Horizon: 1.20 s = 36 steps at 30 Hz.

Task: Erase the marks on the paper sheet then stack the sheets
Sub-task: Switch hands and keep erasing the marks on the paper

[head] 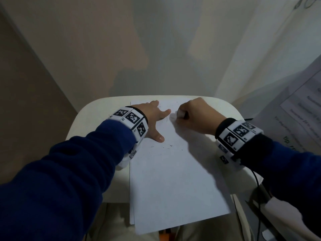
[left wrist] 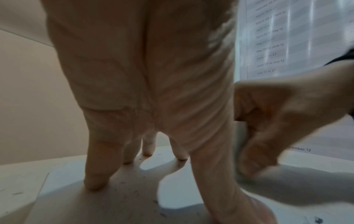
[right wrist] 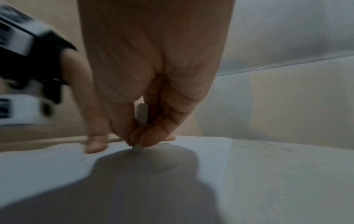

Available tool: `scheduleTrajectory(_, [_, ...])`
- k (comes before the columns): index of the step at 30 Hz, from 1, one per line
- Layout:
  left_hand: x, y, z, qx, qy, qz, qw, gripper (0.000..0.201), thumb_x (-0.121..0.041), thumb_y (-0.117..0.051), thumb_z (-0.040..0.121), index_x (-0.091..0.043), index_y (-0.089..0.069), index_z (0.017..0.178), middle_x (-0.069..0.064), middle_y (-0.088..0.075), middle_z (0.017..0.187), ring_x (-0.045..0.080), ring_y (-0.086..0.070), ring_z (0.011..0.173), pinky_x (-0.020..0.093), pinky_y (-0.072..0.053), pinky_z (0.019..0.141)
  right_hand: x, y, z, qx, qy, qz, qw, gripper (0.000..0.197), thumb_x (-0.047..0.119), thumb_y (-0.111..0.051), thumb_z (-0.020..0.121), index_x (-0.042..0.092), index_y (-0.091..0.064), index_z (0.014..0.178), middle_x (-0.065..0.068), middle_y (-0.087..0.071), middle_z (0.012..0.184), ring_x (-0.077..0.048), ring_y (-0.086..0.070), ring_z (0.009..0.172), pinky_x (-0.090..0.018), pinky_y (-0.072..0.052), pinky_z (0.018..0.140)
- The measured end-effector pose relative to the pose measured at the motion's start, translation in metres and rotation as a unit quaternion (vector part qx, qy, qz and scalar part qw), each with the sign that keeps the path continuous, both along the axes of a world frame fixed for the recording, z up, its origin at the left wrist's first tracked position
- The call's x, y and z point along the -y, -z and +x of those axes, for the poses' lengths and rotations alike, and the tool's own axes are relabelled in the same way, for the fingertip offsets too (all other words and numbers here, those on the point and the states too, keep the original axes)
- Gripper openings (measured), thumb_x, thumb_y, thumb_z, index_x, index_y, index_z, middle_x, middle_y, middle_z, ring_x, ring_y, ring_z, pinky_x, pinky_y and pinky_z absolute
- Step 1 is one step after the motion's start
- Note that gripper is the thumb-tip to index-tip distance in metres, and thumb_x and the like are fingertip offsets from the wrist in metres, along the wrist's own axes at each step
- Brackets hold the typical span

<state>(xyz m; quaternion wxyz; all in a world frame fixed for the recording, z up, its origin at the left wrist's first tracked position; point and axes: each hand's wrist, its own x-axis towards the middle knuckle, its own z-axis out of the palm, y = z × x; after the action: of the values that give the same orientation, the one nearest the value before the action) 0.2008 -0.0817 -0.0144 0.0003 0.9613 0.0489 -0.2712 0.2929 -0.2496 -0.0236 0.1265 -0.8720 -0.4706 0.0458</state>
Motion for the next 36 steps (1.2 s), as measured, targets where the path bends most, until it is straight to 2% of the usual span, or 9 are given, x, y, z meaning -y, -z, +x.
scheduleTrajectory(4, [-0.001,0.002,0.001,-0.001,-0.006,-0.005,1.0,0.109,-0.067,-0.068,0.079,-0.041,0.003,0.158,0.003,0.007,0.167,0.027,-0.022,0.15,0.048,-0.035,0.115,0.005,0.0,-0.023,-0.053,-0.082,-0.045,0.994,0.026,0.026,-0.063,0.082,0.007,-0.059,0.065,-0.005,-0.06,0.058,-0.02,-0.054,0.057,-0.028,-0.045,0.058])
scheduleTrajectory(11, [0.0,0.002,0.0,0.003,-0.001,0.004,1.0,0.109,-0.067,-0.068,0.079,-0.039,0.002,0.158,0.005,0.001,0.167,0.027,-0.025,0.149,0.048,-0.037,0.113,0.008,-0.003,-0.004,0.001,-0.017,-0.004,1.0,0.026,0.029,-0.059,0.087,0.011,-0.062,0.068,0.003,-0.058,0.058,-0.014,-0.05,0.057,-0.015,-0.039,0.057])
scheduleTrajectory(15, [0.004,0.001,0.004,0.002,0.006,0.014,1.0,0.109,-0.064,-0.07,0.08,-0.033,-0.001,0.16,0.011,-0.015,0.162,0.029,-0.035,0.143,0.046,-0.042,0.109,0.01,-0.001,-0.017,-0.034,-0.072,-0.043,0.996,0.025,0.028,-0.064,0.085,0.009,-0.063,0.069,-0.002,-0.062,0.061,-0.018,-0.056,0.06,-0.027,-0.044,0.061])
scheduleTrajectory(19, [0.011,-0.002,0.006,-0.006,0.014,0.023,1.0,0.106,-0.06,-0.068,0.084,-0.027,-0.002,0.161,0.013,-0.02,0.161,0.029,-0.035,0.143,0.044,-0.043,0.107,0.01,-0.004,0.0,0.02,-0.009,-0.01,1.0,0.029,0.029,-0.059,0.091,0.011,-0.062,0.068,0.001,-0.06,0.06,-0.009,-0.045,0.054,-0.012,-0.035,0.055])
scheduleTrajectory(23, [0.012,-0.007,0.005,-0.015,0.011,0.007,1.0,0.104,-0.055,-0.072,0.083,-0.041,-0.002,0.159,0.014,-0.012,0.163,0.034,-0.036,0.142,0.046,-0.041,0.106,0.012,0.0,-0.008,-0.015,-0.036,-0.001,0.999,0.031,0.031,-0.053,0.089,0.015,-0.059,0.063,0.0,-0.061,0.062,-0.015,-0.053,0.06,-0.026,-0.043,0.063])
scheduleTrajectory(29, [0.013,-0.009,0.007,-0.025,0.006,0.006,1.0,0.103,-0.052,-0.07,0.087,-0.043,0.004,0.158,0.015,-0.002,0.166,0.031,-0.03,0.146,0.045,-0.039,0.109,0.02,-0.006,-0.03,-0.064,-0.096,-0.066,0.991,0.016,0.02,-0.059,0.083,0.013,-0.063,0.069,0.0,-0.064,0.07,-0.019,-0.058,0.067,-0.035,-0.051,0.068])
scheduleTrajectory(31, [0.012,-0.009,0.009,-0.032,0.006,0.005,0.999,0.098,-0.053,-0.072,0.085,-0.045,-0.007,0.157,0.014,-0.007,0.165,0.032,-0.043,0.137,0.043,-0.046,0.099,0.011,-0.008,-0.023,-0.047,-0.081,-0.049,0.994,0.024,0.025,-0.052,0.084,0.012,-0.061,0.067,-0.002,-0.062,0.069,-0.022,-0.057,0.066,-0.038,-0.051,0.068])
scheduleTrajectory(34, [0.016,-0.013,0.007,-0.025,0.009,0.007,1.0,0.078,-0.057,-0.074,0.08,-0.038,-0.039,0.147,0.013,-0.031,0.152,0.028,-0.059,0.107,0.037,-0.052,0.079,0.002,-0.007,-0.017,-0.034,-0.066,0.0,0.997,0.033,0.041,-0.035,0.081,0.021,-0.052,0.063,0.0,-0.054,0.068,-0.024,-0.055,0.063,-0.038,-0.05,0.065])
scheduleTrajectory(36, [0.018,-0.012,0.007,-0.027,0.005,0.019,0.999,0.083,-0.058,-0.073,0.081,-0.041,-0.032,0.151,0.013,-0.028,0.154,0.028,-0.059,0.11,0.039,-0.053,0.083,0.007,-0.006,-0.02,-0.027,-0.067,-0.002,0.997,0.032,0.034,-0.042,0.086,0.016,-0.055,0.063,0.0,-0.053,0.07,-0.023,-0.054,0.063,-0.036,-0.048,0.065])
